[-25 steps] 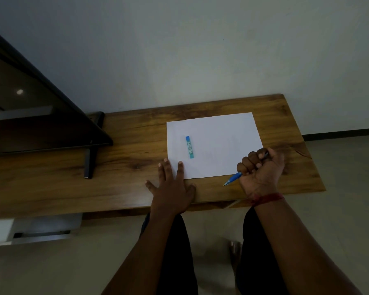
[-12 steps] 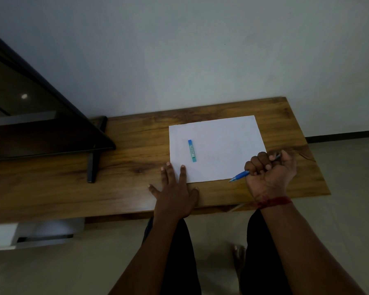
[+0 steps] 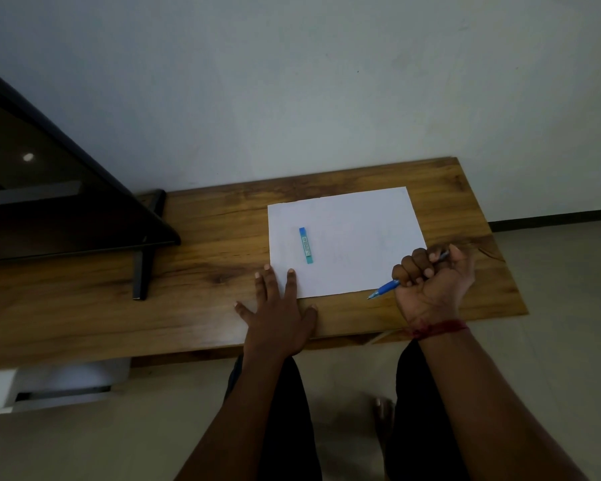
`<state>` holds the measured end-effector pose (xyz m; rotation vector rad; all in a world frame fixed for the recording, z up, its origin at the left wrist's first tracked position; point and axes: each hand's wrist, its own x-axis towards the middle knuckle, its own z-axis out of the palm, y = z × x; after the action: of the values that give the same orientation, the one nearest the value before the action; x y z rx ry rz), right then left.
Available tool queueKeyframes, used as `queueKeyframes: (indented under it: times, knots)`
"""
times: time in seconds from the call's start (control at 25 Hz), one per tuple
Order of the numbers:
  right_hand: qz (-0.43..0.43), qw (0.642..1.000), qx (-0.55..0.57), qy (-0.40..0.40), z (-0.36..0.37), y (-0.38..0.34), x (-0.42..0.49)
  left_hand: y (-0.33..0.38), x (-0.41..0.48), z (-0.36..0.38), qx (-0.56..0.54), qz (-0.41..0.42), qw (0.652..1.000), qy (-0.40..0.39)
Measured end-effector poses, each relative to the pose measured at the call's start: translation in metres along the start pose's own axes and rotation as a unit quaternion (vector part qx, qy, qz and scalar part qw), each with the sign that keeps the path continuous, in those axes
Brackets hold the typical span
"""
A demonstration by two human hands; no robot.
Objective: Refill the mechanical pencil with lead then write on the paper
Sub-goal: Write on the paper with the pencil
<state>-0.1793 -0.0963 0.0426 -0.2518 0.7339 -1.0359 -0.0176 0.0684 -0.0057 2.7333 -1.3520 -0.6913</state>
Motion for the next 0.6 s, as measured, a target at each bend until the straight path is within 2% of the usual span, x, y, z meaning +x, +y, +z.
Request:
queueKeyframes:
  times: [0.32,0.6]
  knots:
    - [0.012,1.0,-0.007,-0.015,0.0006,0.0037,-0.0004,-0.0004,0.0,0.0029,-0.002,-0.001,1.0,0.006]
    - [0.016,1.0,-0.017,0.015,0.0023,0.0046,-0.0004,-0.0002,0.0017,0.0051,-0.004,-0.005,1.0,0.004]
